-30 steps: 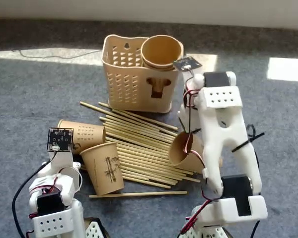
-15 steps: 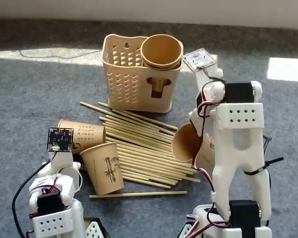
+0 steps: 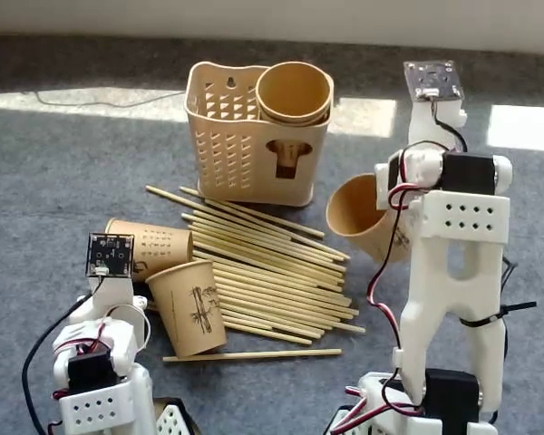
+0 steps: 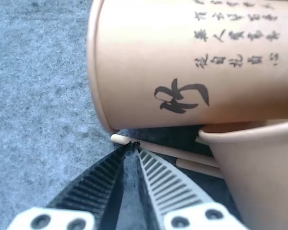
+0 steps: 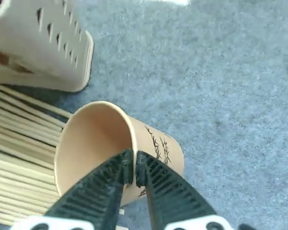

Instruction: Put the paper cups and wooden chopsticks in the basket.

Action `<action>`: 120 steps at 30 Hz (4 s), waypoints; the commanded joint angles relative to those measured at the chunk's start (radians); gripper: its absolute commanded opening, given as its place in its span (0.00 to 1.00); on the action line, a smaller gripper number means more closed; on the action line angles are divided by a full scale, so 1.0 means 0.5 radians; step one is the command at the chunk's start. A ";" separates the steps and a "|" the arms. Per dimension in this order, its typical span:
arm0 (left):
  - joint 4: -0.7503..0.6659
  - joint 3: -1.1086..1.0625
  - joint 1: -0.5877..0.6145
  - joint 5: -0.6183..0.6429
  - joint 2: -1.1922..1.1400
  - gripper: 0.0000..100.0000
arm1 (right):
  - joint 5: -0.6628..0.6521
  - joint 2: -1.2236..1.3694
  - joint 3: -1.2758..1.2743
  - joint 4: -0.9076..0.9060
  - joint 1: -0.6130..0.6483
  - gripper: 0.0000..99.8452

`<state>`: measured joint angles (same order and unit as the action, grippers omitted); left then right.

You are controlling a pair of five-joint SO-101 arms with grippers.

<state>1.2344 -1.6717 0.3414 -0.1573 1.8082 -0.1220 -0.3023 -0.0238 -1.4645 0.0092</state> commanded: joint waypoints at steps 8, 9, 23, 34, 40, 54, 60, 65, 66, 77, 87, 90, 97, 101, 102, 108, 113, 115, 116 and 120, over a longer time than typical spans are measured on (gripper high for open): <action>-0.034 -0.020 0.023 -0.003 0.017 0.02 | 0.439 -0.078 -0.539 0.763 -0.023 0.00; -0.034 -0.020 0.023 -0.003 0.017 0.02 | 0.448 -0.078 -0.591 0.806 -0.023 0.00; -0.034 -0.020 0.023 -0.003 0.017 0.02 | 0.442 -0.078 -0.738 0.551 -0.029 0.10; -0.034 -0.020 0.023 -0.003 0.017 0.02 | 0.442 -0.100 -0.618 0.434 -0.253 0.01; -0.034 -0.020 0.023 -0.003 0.017 0.02 | 0.439 -0.100 -0.149 0.087 -0.330 0.01; -0.034 -0.020 0.023 -0.003 0.017 0.02 | 0.454 -0.100 0.830 -0.253 -0.281 0.01; -0.034 -0.020 0.023 -0.003 0.017 0.02 | 0.454 -0.087 1.152 -0.238 -0.109 0.01; -0.034 -0.020 0.023 -0.003 0.017 0.02 | 0.454 -0.078 1.306 -0.100 0.066 0.01; -0.034 -0.020 0.023 -0.003 0.017 0.02 | 0.454 -0.078 1.315 -0.057 0.091 0.01; -0.034 -0.020 0.023 -0.003 0.017 0.02 | 0.454 -0.023 1.297 0.222 0.428 0.01; -0.034 -0.020 0.023 -0.003 0.017 0.02 | 0.448 0.324 1.303 0.186 0.480 0.01; -0.034 -0.020 0.023 -0.003 0.017 0.02 | 0.445 0.382 1.300 0.173 0.480 0.01; -0.034 -0.020 0.023 -0.003 0.017 0.02 | 0.442 0.450 1.290 0.170 0.480 0.01; -0.034 -0.020 0.023 -0.003 0.017 0.02 | 0.442 0.471 1.303 0.186 0.480 0.02; -0.034 -0.020 0.023 -0.003 0.017 0.02 | 0.442 0.477 1.303 0.189 0.480 0.04; -0.034 -0.020 0.023 -0.003 0.017 0.02 | 0.448 0.477 1.297 0.272 0.483 0.16; -0.034 -0.020 0.023 -0.003 0.017 0.02 | 0.442 0.477 1.290 0.367 0.517 0.16; -0.034 -0.020 0.023 -0.003 0.017 0.02 | 0.442 0.477 1.290 0.407 0.551 0.16; -0.034 -0.020 0.023 -0.003 0.017 0.02 | 0.442 0.477 1.290 0.437 0.563 0.16; -0.034 -0.020 0.023 -0.003 0.017 0.02 | 0.442 0.483 1.284 0.646 0.612 0.16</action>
<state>1.2344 -1.6717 0.3414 -0.1573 1.8082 0.0944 -0.0537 0.5961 -1.2283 0.2915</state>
